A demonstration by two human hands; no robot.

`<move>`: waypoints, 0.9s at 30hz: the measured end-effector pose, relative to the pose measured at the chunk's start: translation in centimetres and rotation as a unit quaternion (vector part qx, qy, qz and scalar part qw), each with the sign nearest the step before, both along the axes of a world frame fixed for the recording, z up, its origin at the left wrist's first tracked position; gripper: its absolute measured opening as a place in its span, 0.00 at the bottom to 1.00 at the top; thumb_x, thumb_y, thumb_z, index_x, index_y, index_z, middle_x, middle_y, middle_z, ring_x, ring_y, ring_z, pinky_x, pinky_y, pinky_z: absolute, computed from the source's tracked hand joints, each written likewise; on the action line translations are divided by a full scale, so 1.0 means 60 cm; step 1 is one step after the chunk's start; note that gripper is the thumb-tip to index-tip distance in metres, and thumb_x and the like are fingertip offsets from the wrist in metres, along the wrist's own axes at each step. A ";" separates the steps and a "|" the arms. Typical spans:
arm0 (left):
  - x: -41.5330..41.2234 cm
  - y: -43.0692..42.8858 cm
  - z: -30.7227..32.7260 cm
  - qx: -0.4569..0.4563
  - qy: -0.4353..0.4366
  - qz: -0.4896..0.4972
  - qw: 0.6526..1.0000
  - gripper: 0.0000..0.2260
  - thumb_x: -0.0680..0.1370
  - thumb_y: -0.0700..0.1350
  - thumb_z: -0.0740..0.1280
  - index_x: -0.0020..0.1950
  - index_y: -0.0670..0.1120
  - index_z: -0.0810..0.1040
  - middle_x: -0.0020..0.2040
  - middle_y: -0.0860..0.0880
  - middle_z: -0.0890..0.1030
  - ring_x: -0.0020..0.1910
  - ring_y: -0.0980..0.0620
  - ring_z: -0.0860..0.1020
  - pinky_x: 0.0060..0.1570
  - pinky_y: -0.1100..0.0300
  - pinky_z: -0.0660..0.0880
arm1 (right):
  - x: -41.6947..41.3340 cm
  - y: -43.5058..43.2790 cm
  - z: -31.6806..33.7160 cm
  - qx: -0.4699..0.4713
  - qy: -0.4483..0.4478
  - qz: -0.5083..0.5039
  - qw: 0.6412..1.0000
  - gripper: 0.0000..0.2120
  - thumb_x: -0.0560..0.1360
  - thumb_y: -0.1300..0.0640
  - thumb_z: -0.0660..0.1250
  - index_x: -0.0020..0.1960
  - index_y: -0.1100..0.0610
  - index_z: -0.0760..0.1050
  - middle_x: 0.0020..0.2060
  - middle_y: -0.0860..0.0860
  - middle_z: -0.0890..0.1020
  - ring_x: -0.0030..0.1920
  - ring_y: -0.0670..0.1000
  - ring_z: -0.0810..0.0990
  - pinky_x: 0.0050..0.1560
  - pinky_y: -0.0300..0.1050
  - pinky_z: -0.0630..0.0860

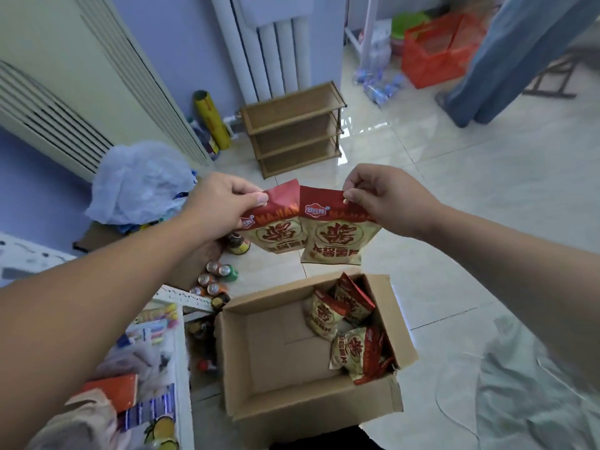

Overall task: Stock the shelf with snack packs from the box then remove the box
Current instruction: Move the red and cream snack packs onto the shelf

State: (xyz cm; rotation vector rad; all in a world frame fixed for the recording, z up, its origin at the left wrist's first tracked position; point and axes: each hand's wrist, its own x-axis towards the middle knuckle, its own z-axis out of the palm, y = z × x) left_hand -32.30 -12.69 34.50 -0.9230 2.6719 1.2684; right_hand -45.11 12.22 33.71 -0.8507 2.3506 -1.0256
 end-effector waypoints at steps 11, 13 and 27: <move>0.249 -0.100 0.303 -0.109 0.042 0.135 0.984 0.04 0.75 0.53 0.74 0.41 0.55 0.85 0.35 0.52 0.85 0.27 0.50 0.78 0.36 0.55 0.78 | 0.078 -0.194 0.297 -0.043 0.160 0.210 0.963 0.04 0.79 0.54 0.67 0.45 0.48 0.77 0.37 0.40 0.83 0.38 0.35 0.79 0.37 0.40 0.72; 0.311 -0.105 0.357 -0.135 0.039 0.159 0.977 0.04 0.75 0.54 0.74 0.41 0.56 0.85 0.35 0.55 0.85 0.26 0.53 0.79 0.34 0.57 0.78 | 0.115 -0.227 0.345 -0.059 0.175 0.242 0.953 0.05 0.80 0.54 0.66 0.45 0.47 0.77 0.37 0.40 0.83 0.38 0.36 0.79 0.37 0.41 0.72; 0.783 -0.114 0.582 -0.177 0.106 0.373 0.905 0.06 0.72 0.54 0.76 0.44 0.53 0.86 0.34 0.54 0.85 0.24 0.57 0.76 0.35 0.59 0.75 | 0.500 -0.440 0.588 -0.152 0.265 0.457 0.835 0.05 0.80 0.54 0.66 0.45 0.48 0.76 0.36 0.42 0.83 0.37 0.40 0.79 0.34 0.37 0.72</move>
